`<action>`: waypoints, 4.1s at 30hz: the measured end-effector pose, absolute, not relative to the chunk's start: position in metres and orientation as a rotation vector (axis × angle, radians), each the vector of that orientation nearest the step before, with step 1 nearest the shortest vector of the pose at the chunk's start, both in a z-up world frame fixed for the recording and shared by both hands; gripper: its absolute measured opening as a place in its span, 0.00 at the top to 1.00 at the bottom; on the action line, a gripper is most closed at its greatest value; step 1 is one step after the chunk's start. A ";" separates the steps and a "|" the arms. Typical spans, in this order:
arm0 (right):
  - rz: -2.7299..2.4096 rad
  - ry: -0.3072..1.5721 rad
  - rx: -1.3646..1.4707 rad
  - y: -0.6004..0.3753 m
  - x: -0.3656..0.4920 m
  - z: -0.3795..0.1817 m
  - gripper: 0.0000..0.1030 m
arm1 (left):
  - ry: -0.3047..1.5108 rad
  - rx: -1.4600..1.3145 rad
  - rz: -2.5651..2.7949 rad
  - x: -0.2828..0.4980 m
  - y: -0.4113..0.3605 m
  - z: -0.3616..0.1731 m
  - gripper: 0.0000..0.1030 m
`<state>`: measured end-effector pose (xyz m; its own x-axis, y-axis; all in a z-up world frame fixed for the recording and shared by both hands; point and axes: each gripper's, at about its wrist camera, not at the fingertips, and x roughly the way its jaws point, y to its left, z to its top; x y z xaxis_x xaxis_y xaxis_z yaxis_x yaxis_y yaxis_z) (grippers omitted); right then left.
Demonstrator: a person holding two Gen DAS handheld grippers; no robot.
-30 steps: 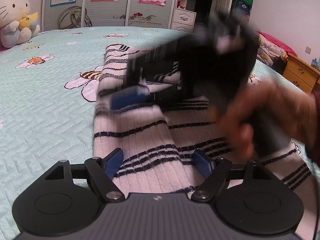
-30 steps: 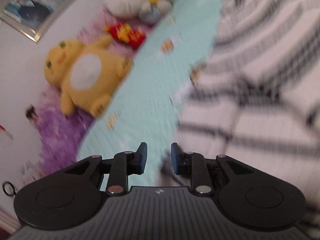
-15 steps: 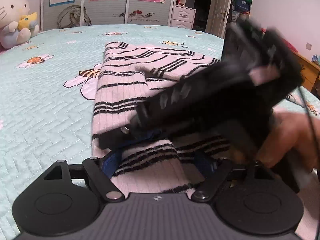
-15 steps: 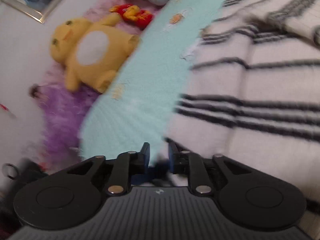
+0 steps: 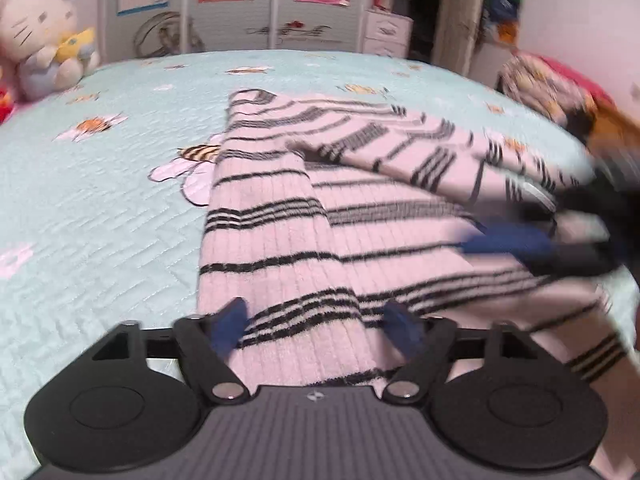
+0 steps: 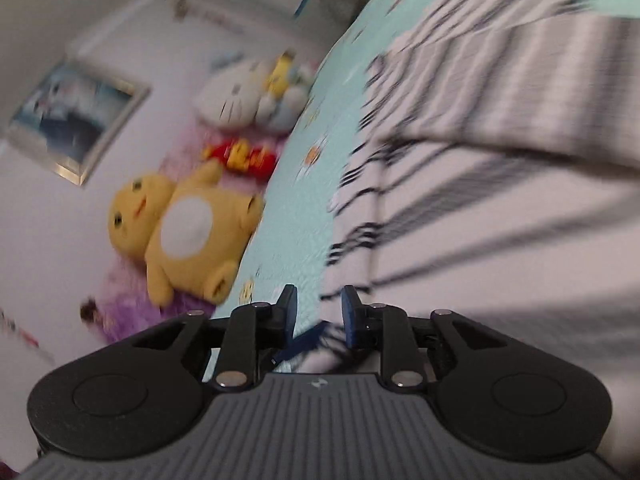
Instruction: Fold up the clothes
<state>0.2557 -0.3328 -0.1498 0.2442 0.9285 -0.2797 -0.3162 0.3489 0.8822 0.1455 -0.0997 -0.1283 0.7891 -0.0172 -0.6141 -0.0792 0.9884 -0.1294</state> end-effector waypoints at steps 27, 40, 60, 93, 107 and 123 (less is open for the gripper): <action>0.305 0.842 1.019 -0.485 0.281 -0.183 0.53 | 0.877 -0.325 0.068 0.125 -0.104 -0.114 0.42; 0.247 0.771 0.991 -0.500 0.271 -0.177 0.53 | 0.873 -0.324 0.047 0.122 -0.102 -0.117 0.37; 0.447 0.770 0.809 -0.461 0.290 -0.149 0.93 | 0.857 -0.433 0.032 0.115 -0.086 -0.113 0.34; 1.093 0.537 -0.870 -0.185 0.125 -0.103 0.81 | 0.804 -0.673 0.026 0.070 -0.023 -0.112 0.34; 1.022 0.893 0.252 -0.299 0.199 -0.097 0.61 | 0.812 -0.580 -0.050 0.108 -0.058 -0.100 0.44; 0.883 1.070 0.545 -0.301 0.204 -0.157 0.78 | 0.854 -0.512 -0.091 0.121 -0.079 -0.107 0.90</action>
